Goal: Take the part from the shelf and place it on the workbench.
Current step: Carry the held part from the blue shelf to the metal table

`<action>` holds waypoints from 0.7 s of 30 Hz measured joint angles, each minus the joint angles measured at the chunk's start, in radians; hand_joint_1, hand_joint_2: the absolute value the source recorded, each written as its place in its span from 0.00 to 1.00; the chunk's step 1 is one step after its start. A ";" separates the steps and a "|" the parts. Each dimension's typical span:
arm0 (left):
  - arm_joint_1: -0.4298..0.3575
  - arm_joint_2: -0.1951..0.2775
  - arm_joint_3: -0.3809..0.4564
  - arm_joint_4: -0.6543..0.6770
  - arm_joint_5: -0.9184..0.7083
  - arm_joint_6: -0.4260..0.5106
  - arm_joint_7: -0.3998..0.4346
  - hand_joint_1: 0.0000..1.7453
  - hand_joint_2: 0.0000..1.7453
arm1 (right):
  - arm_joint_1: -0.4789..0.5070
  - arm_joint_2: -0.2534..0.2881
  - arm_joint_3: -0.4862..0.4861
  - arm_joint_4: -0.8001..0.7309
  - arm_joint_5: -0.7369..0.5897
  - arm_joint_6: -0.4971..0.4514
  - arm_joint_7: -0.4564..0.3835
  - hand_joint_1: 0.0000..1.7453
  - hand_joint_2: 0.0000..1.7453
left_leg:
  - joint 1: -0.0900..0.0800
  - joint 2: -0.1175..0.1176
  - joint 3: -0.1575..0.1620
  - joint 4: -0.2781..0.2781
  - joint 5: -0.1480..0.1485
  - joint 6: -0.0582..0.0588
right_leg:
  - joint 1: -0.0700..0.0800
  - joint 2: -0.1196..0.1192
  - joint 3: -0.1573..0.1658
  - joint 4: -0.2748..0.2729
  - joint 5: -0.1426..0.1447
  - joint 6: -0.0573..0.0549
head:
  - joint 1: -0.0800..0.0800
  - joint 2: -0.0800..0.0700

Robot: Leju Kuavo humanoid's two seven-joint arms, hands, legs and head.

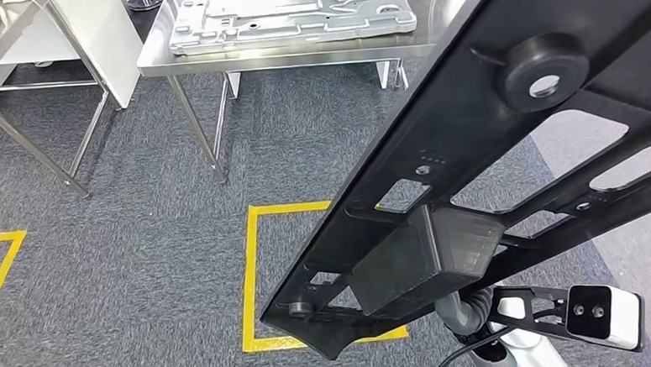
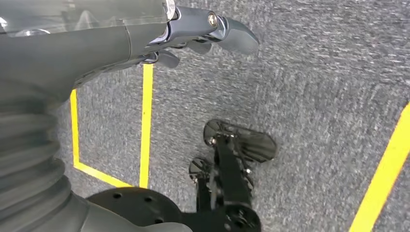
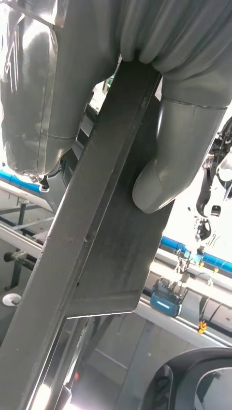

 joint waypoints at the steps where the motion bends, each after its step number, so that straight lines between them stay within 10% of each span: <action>1: -0.001 0.000 0.000 0.000 0.000 0.001 0.000 0.00 1.00 | -0.002 0.000 -0.001 0.000 -0.002 0.001 0.003 1.00 1.00 | -0.003 -0.001 0.013 -0.031 0.005 0.005 | 0.001 0.001 0.001 0.000 -0.004 0.004 | 0.000 0.000; 6: -0.002 0.001 0.000 0.000 0.000 0.003 0.000 0.00 1.00 | -0.011 0.000 -0.005 -0.001 -0.008 0.009 0.007 1.00 1.00 | 0.005 -0.003 0.039 -0.062 -0.006 0.028 | 0.000 0.000 -0.010 0.039 -0.034 0.031 | 0.004 0.000; 9: -0.003 0.002 0.000 0.000 0.000 0.003 0.000 0.00 1.00 | -0.013 -0.001 -0.006 0.000 -0.010 0.011 0.007 1.00 1.00 | 0.005 -0.001 0.055 -0.067 -0.017 0.037 | -0.009 -0.002 -0.121 0.225 -0.095 0.045 | 0.009 0.000; 11: -0.002 0.002 0.000 0.000 0.000 0.003 -0.001 0.00 1.00 | -0.010 -0.001 -0.006 0.002 -0.010 0.011 0.007 1.00 1.00 | 0.005 -0.002 0.065 -0.065 -0.028 0.035 | -0.017 -0.003 -0.173 0.276 -0.079 0.052 | 0.009 0.000; 15: 0.000 0.001 0.000 0.000 0.000 0.002 -0.003 0.00 1.00 | -0.012 -0.002 -0.007 0.004 -0.012 0.011 0.007 1.00 1.00 | 0.005 -0.006 0.092 -0.056 -0.061 0.017 | -0.024 -0.011 -0.105 0.067 0.059 0.053 | 0.010 0.000; 21: -0.003 0.002 0.000 0.000 0.001 0.002 -0.005 0.00 1.00 | -0.015 -0.002 -0.011 0.003 -0.015 0.011 0.007 1.00 1.00 | 0.006 -0.002 0.093 -0.026 -0.100 -0.018 | -0.020 -0.008 -0.072 0.014 0.046 0.013 | 0.002 0.000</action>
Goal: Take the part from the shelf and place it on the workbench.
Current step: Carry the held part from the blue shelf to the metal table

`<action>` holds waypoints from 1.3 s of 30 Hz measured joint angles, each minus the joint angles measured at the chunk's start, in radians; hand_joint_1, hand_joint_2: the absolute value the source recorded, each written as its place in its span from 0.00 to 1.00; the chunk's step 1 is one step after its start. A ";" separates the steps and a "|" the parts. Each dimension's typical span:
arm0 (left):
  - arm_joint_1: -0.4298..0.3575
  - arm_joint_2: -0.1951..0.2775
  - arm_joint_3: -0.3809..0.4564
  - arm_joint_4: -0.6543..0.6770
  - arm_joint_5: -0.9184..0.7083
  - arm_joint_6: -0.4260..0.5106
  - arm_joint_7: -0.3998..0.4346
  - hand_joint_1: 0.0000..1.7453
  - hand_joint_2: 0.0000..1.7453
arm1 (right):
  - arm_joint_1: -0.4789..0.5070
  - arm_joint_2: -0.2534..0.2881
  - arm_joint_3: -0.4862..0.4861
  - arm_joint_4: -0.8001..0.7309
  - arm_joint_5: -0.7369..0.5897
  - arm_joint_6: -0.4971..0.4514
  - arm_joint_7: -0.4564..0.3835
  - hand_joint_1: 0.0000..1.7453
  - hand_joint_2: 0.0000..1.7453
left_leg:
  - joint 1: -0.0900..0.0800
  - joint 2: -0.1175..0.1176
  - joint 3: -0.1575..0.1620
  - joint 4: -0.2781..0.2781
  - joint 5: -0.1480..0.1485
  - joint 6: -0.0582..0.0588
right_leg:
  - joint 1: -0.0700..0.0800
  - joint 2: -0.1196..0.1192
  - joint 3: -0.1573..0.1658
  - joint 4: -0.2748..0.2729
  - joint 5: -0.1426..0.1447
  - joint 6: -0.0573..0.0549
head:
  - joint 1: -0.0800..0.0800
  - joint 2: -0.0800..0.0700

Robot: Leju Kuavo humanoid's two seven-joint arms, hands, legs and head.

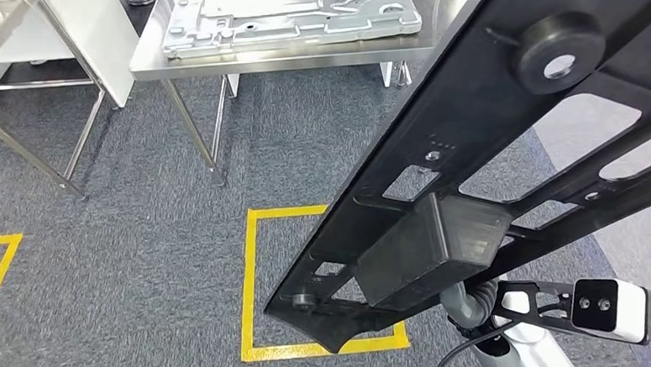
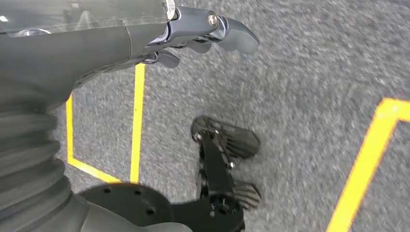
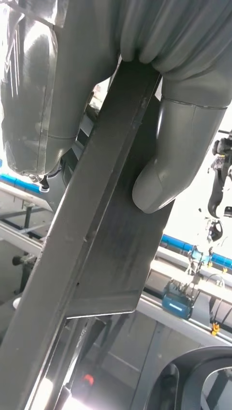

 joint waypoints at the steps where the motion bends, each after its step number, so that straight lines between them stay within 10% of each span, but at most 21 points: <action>1: 0.000 0.000 0.000 0.000 0.000 0.000 -0.001 0.00 1.00 | -0.001 0.000 0.000 0.000 0.000 0.000 0.000 1.00 1.00 | 0.001 0.000 -0.024 0.050 -0.022 -0.003 | -0.001 0.000 0.008 -0.003 -0.004 -0.006 | -0.002 0.000; 4: 0.003 0.000 0.000 0.000 0.000 0.000 -0.002 0.00 1.00 | -0.002 0.001 0.000 0.002 0.000 0.000 0.000 1.00 1.00 | 0.001 0.000 -0.147 0.250 -0.081 -0.006 | 0.006 0.000 0.027 -0.004 -0.021 -0.016 | -0.005 0.000; 6: 0.006 0.001 0.000 0.000 0.000 0.000 -0.002 0.00 1.00 | -0.002 0.001 0.000 0.005 0.000 0.000 0.000 1.00 1.00 | 0.000 0.000 -0.176 0.251 -0.036 -0.002 | 0.010 0.003 0.045 -0.004 -0.034 -0.017 | -0.006 0.000; 10: 0.007 0.004 0.000 0.000 0.001 0.000 -0.004 0.00 1.00 | -0.002 0.000 0.000 0.008 0.000 0.000 -0.001 1.00 1.00 | -0.010 -0.002 -0.099 0.020 0.106 0.027 | 0.015 0.007 0.078 -0.004 -0.062 -0.008 | -0.002 0.000; 15: 0.006 0.006 0.000 0.000 0.001 0.001 -0.006 0.00 1.00 | -0.003 0.001 0.000 0.009 0.000 -0.001 0.000 1.00 1.00 | -0.007 -0.003 -0.068 -0.030 0.098 0.048 | 0.016 0.006 0.080 0.009 -0.085 0.020 | 0.000 0.000; 20: 0.007 0.005 0.000 0.000 0.002 0.001 -0.008 0.00 1.00 | 0.005 0.000 0.000 0.018 0.019 -0.022 0.009 1.00 1.00 | -0.003 -0.003 -0.031 -0.042 0.076 0.056 | 0.007 0.004 -0.086 0.272 -0.155 0.038 | 0.003 0.000; 25: 0.008 0.002 0.000 0.000 -0.001 0.001 -0.007 0.00 1.00 | 0.009 0.000 0.003 0.021 0.052 -0.052 0.038 1.00 1.00 | -0.005 -0.007 0.007 -0.034 0.035 0.037 | 0.004 -0.002 -0.023 0.033 0.017 0.031 | 0.003 0.000; 30: 0.003 0.002 0.000 0.000 -0.001 0.001 -0.006 0.00 1.00 | 0.014 -0.002 0.005 0.015 0.050 -0.067 0.070 1.00 1.00 | -0.006 -0.004 0.016 -0.024 0.008 0.008 | 0.006 0.001 0.006 -0.005 -0.001 -0.001 | -0.006 0.000; 34: 0.005 0.001 0.000 0.000 0.001 0.003 -0.006 0.00 1.00 | 0.025 -0.002 0.003 0.013 0.046 -0.082 0.087 1.00 1.00 | -0.002 -0.004 -0.119 0.218 -0.079 -0.003 | 0.007 0.000 0.035 -0.013 -0.017 -0.017 | -0.012 0.000; 36: 0.008 0.001 0.000 0.000 0.002 0.006 -0.003 0.00 1.00 | 0.041 -0.002 -0.001 0.013 0.048 -0.094 0.098 1.00 1.00 | -0.002 -0.004 -0.169 0.260 -0.056 -0.001 | 0.012 0.002 0.050 -0.013 -0.029 -0.018 | -0.012 0.000; 39: 0.011 0.001 0.000 0.000 0.000 0.008 0.001 0.00 1.00 | 0.059 -0.003 -0.006 0.010 0.048 -0.088 0.090 1.00 1.00 | -0.007 -0.005 -0.120 0.086 0.077 0.020 | 0.019 0.005 0.080 -0.014 -0.051 -0.016 | -0.011 0.000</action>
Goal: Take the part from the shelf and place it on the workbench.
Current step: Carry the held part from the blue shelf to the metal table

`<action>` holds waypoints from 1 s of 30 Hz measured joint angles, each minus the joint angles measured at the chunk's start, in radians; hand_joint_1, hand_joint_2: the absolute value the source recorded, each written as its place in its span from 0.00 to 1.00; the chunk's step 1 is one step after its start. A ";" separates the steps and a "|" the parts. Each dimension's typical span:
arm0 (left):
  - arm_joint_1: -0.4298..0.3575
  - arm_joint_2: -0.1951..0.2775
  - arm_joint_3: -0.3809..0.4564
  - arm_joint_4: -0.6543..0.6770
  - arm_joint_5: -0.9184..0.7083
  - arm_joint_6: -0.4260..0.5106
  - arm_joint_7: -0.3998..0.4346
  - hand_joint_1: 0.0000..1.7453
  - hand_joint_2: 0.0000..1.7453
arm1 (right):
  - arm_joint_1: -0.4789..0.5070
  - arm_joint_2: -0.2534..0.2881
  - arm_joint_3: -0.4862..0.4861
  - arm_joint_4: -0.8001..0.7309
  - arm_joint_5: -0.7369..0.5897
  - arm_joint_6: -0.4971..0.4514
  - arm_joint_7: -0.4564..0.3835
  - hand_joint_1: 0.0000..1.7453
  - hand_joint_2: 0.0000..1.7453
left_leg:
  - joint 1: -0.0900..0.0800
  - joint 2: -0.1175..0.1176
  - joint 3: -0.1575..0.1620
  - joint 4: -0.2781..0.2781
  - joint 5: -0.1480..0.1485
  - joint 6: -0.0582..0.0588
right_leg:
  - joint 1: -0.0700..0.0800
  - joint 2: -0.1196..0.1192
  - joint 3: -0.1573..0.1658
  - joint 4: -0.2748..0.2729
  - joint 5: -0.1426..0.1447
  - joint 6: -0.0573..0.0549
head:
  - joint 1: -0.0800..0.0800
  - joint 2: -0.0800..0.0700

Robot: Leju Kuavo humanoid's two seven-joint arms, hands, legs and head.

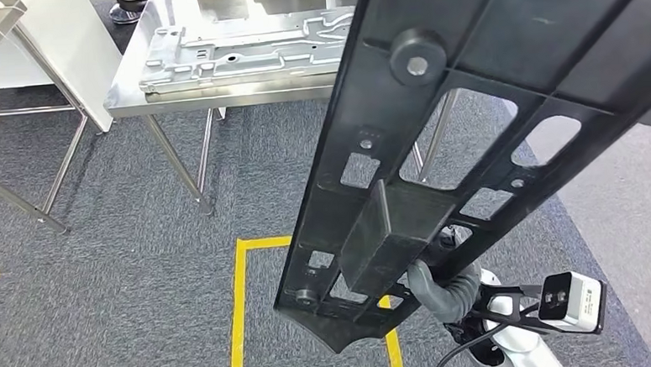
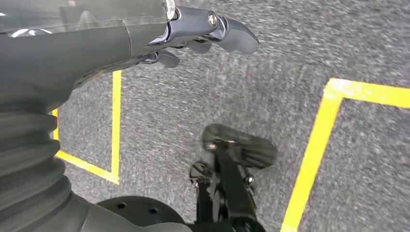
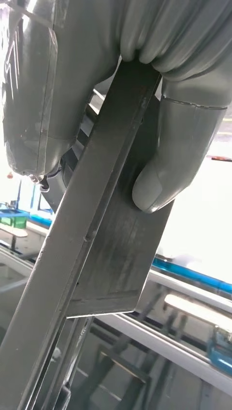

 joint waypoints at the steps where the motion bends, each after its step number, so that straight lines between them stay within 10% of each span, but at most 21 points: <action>1: 0.000 0.000 0.000 0.000 -0.001 0.000 0.001 0.00 1.00 | 0.003 0.000 -0.001 -0.002 0.001 0.004 -0.004 1.00 1.00 | -0.003 0.000 0.022 -0.055 0.024 0.008 | 0.002 0.001 0.007 0.000 -0.006 0.004 | 0.000 0.000; 7: -0.004 -0.001 0.000 0.000 -0.001 0.000 0.002 0.00 1.00 | 0.001 -0.001 -0.002 -0.010 0.023 0.018 -0.002 1.00 1.00 | -0.001 0.001 0.058 -0.122 0.025 0.033 | 0.000 0.001 -0.001 0.033 -0.041 0.033 | 0.003 0.000; 10: -0.006 -0.002 0.000 0.000 -0.001 0.002 0.002 0.00 1.00 | -0.001 -0.001 -0.002 -0.009 0.028 0.023 -0.001 1.00 1.00 | 0.001 0.001 0.067 -0.127 0.020 0.041 | -0.008 0.000 -0.109 0.226 -0.119 0.046 | 0.003 0.000; 12: -0.005 -0.002 0.000 0.000 -0.001 0.002 0.000 0.00 1.00 | -0.003 -0.007 -0.002 -0.004 0.022 0.032 -0.006 1.00 1.00 | 0.002 0.000 0.073 -0.124 0.012 0.040 | -0.014 -0.001 -0.159 0.287 -0.113 0.053 | 0.003 0.000; 17: -0.005 -0.006 0.000 0.000 -0.005 0.002 -0.007 0.00 1.00 | -0.032 -0.032 -0.005 0.019 -0.014 0.059 -0.025 1.00 1.00 | 0.000 -0.004 0.091 -0.109 -0.015 0.018 | -0.020 -0.007 -0.067 0.030 0.040 0.050 | 0.003 0.000; 22: -0.008 -0.007 0.000 0.000 -0.008 0.000 -0.012 0.00 1.00 | -0.066 -0.037 -0.005 0.034 -0.048 0.071 -0.012 1.00 1.00 | 0.004 -0.002 0.083 -0.078 -0.043 -0.012 | -0.020 -0.003 -0.054 0.007 0.039 0.019 | 0.000 0.000; 26: -0.007 -0.008 0.000 0.000 -0.013 -0.001 -0.013 0.00 1.00 | -0.073 -0.037 -0.004 0.037 -0.049 0.068 0.000 1.00 1.00 | 0.006 -0.002 -0.045 0.162 -0.135 -0.023 | -0.017 -0.006 -0.043 0.004 0.031 0.007 | -0.004 0.000; 28: -0.005 -0.008 0.000 0.000 -0.014 -0.001 -0.014 0.00 1.00 | -0.072 -0.037 -0.004 0.041 -0.049 0.066 0.000 1.00 1.00 | 0.006 -0.002 -0.063 0.166 -0.103 -0.020 | -0.014 -0.004 -0.036 0.005 0.024 0.007 | -0.004 0.000; 30: -0.004 -0.008 0.000 0.000 -0.014 0.000 -0.014 0.00 1.00 | -0.072 -0.037 -0.003 0.045 -0.049 0.065 -0.002 1.00 1.00 | 0.005 -0.002 -0.013 0.034 -0.021 -0.010 | -0.013 -0.002 -0.023 0.005 0.015 0.010 | -0.004 0.000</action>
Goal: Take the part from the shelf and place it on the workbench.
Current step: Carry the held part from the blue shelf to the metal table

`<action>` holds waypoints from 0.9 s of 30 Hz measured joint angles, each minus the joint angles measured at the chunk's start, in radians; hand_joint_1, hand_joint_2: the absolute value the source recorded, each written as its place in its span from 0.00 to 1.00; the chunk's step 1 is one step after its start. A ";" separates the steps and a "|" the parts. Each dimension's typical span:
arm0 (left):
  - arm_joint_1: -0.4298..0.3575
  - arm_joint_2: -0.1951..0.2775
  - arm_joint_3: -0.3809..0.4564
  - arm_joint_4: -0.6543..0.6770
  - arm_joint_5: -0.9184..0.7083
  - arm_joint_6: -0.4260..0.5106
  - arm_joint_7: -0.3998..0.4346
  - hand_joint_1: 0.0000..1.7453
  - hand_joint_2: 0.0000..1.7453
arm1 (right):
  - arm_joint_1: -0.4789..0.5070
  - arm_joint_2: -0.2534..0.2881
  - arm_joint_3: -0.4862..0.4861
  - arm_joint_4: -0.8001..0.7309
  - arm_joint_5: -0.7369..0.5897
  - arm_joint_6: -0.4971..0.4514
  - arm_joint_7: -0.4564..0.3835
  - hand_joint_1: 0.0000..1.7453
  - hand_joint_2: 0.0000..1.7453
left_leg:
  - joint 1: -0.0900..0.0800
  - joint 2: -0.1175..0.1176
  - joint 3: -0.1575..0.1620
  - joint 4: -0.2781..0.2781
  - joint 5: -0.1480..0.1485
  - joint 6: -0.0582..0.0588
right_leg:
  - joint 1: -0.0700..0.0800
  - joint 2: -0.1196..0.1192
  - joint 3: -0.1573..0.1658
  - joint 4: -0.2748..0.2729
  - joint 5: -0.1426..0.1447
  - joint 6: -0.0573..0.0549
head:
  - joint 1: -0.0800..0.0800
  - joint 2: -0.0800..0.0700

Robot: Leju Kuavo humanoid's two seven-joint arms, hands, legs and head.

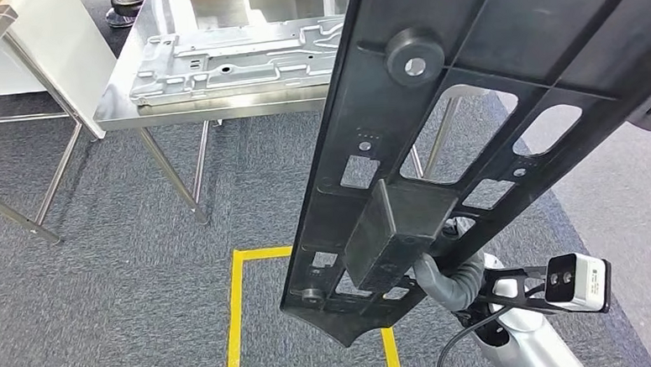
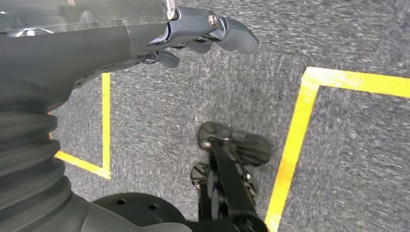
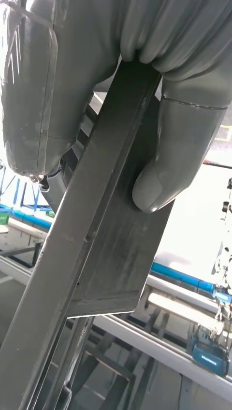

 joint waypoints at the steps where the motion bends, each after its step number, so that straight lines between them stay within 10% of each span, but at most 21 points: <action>1: -0.001 0.000 0.000 0.000 0.000 0.000 0.000 0.00 1.00 | 0.000 0.000 0.000 0.002 0.000 0.000 -0.001 1.00 1.00 | -0.003 0.000 0.028 -0.066 0.028 0.006 | 0.002 0.001 0.005 0.001 -0.005 0.003 | 0.000 0.000; 7: -0.002 0.000 0.000 0.000 0.001 0.002 -0.001 0.00 1.00 | -0.002 0.000 0.000 0.014 0.004 0.006 -0.006 1.00 1.00 | -0.005 -0.001 0.069 -0.149 0.040 0.039 | 0.003 0.001 0.003 0.014 -0.027 0.037 | 0.002 0.000; 12: -0.004 0.000 0.000 0.000 -0.003 0.000 -0.002 0.00 1.00 | 0.007 0.001 0.000 0.021 0.013 0.002 -0.008 1.00 1.00 | -0.004 0.000 0.087 -0.157 0.029 0.055 | -0.001 0.000 -0.153 0.290 -0.121 0.048 | 0.004 0.000; 17: -0.003 -0.002 -0.002 0.000 -0.006 -0.004 -0.004 0.00 1.00 | 0.014 0.002 -0.001 0.023 0.032 -0.005 -0.015 1.00 1.00 | -0.008 -0.004 0.116 -0.151 -0.001 0.041 | 0.003 -0.003 -0.065 0.040 0.039 0.034 | 0.004 0.000; 23: -0.007 -0.001 -0.007 0.000 -0.014 -0.005 -0.006 0.00 1.00 | 0.024 0.013 -0.006 0.020 0.046 -0.006 -0.020 1.00 1.00 | -0.007 -0.001 0.116 -0.109 -0.043 0.006 | 0.001 0.000 -0.025 -0.011 0.029 0.003 | 0.000 0.000; 27: -0.004 0.000 -0.011 0.000 -0.019 -0.006 -0.005 0.00 1.00 | 0.033 0.022 -0.007 0.019 0.050 -0.004 -0.019 1.00 1.00 | 0.000 -0.001 -0.029 0.135 -0.122 -0.007 | 0.001 0.000 0.001 -0.015 0.008 -0.005 | -0.005 0.000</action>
